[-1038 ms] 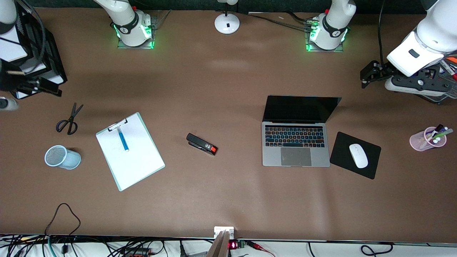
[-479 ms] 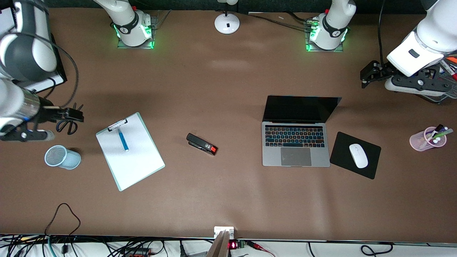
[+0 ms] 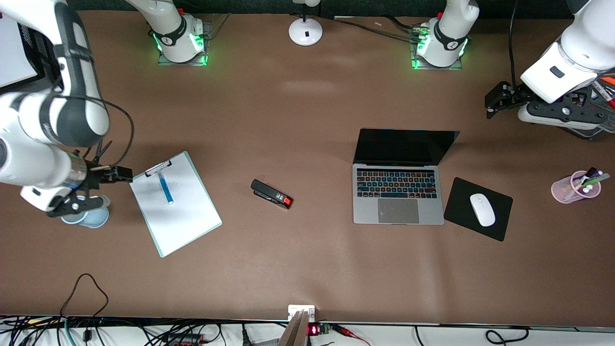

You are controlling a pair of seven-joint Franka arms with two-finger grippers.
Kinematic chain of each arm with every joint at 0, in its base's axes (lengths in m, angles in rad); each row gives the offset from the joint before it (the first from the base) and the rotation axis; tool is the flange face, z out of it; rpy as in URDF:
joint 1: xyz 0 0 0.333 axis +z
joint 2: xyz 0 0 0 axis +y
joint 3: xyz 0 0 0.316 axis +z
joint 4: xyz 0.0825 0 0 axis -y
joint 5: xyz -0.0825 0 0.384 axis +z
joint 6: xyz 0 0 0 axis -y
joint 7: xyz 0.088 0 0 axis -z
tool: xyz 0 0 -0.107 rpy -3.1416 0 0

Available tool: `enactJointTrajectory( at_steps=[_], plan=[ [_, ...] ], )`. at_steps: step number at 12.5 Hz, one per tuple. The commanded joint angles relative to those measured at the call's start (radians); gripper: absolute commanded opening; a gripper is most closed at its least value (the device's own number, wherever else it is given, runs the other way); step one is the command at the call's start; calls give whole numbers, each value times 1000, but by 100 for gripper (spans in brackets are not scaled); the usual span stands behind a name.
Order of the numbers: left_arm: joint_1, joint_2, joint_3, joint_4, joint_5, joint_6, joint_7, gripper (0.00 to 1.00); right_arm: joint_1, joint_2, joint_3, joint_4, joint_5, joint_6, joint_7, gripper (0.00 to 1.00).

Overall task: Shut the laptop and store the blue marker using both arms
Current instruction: 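Reach the right gripper over the blue marker on the clipboard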

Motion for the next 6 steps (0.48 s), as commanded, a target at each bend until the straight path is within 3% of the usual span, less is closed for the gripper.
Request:
enactJointTrajectory(
  at_steps=[1,6],
  plan=[
    [3,7,-5,22,19,-20,4,100,11,42,1,8,4,12,-107,100],
    [3,7,-6,22,19,-18,4,100,34,119,1,-18,3,110,-203,100]
  ],
)
